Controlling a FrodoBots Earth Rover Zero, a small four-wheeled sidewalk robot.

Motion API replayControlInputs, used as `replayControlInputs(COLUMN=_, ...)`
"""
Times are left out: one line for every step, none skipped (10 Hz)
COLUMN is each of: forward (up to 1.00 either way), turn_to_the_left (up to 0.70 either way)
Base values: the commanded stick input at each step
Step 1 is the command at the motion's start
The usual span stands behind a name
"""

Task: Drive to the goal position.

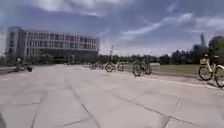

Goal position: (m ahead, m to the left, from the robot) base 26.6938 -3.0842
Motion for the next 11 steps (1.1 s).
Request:
replayControlInputs(forward=0.7, turn_to_the_left=0.0)
replayControlInputs(forward=0.7, turn_to_the_left=0.0)
replayControlInputs(forward=0.7, turn_to_the_left=0.0)
replayControlInputs(forward=0.7, turn_to_the_left=0.0)
replayControlInputs(forward=0.7, turn_to_the_left=0.0)
replayControlInputs(forward=0.7, turn_to_the_left=0.0)
replayControlInputs(forward=0.7, turn_to_the_left=0.0)
replayControlInputs(forward=0.7, turn_to_the_left=0.0)
replayControlInputs(forward=0.7, turn_to_the_left=0.01)
replayControlInputs(forward=0.7, turn_to_the_left=0.12)
replayControlInputs(forward=0.7, turn_to_the_left=0.13)
